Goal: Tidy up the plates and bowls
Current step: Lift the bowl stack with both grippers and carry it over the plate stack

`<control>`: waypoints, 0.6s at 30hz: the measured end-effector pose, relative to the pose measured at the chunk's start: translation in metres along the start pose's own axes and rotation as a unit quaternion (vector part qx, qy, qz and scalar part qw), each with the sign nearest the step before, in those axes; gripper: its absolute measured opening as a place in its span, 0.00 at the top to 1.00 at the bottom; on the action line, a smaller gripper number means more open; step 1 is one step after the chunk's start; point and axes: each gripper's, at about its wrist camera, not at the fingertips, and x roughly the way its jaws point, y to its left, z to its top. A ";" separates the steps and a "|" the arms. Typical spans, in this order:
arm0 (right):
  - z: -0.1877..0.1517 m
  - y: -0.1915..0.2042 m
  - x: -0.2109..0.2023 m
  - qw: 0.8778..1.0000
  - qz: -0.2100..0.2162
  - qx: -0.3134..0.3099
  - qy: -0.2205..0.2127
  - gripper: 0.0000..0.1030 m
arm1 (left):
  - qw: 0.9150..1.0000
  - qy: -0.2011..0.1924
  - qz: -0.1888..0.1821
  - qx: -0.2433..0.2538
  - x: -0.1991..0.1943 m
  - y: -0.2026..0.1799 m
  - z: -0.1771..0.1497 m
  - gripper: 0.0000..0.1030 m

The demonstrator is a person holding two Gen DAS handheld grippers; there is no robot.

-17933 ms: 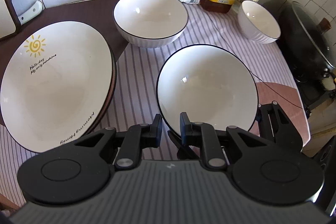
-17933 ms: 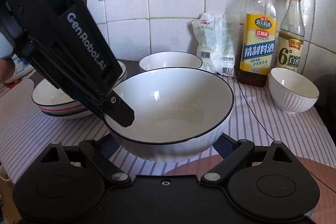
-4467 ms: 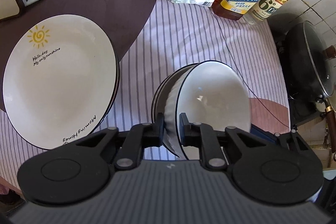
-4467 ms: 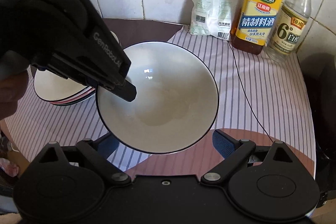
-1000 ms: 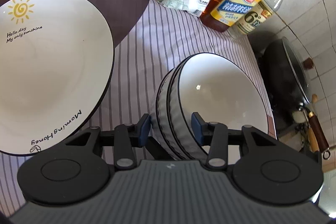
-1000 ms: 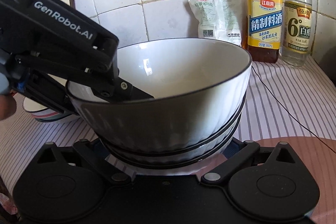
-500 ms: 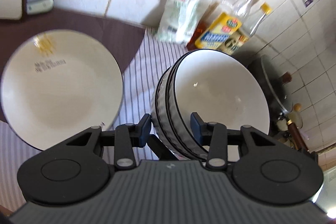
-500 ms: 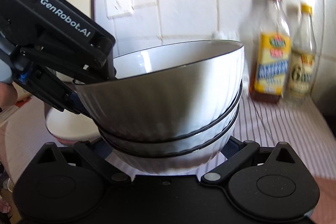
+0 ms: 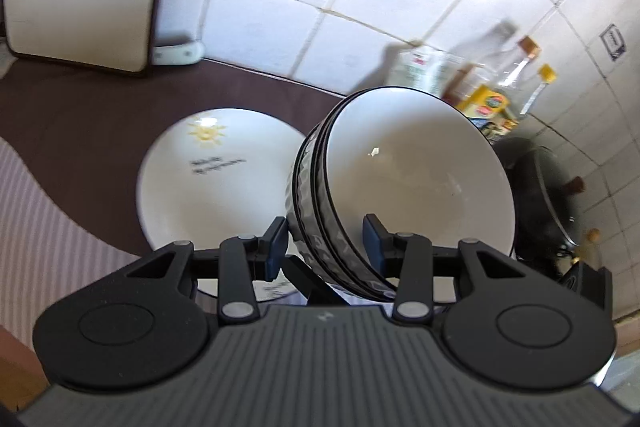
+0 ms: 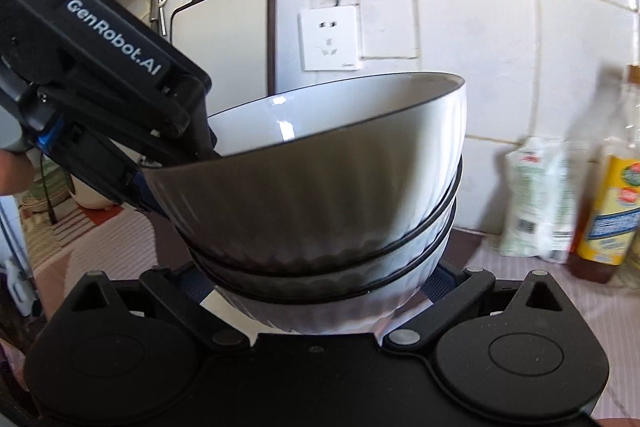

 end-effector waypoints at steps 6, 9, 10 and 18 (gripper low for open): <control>0.004 0.006 0.036 0.999 0.028 -0.006 0.024 0.01 | 0.999 0.002 0.016 -0.030 0.006 0.033 0.003 0.62; 0.002 0.007 0.052 0.999 0.038 -0.008 0.038 0.01 | 0.999 0.011 0.022 -0.040 0.016 0.044 0.005 0.62; 0.001 0.007 0.057 0.998 0.041 -0.008 0.042 0.01 | 0.999 0.015 0.021 -0.046 0.019 0.049 0.005 0.62; 0.000 -0.001 0.082 0.997 0.044 -0.002 0.059 0.01 | 0.998 0.039 0.023 -0.040 0.044 0.061 0.013 0.62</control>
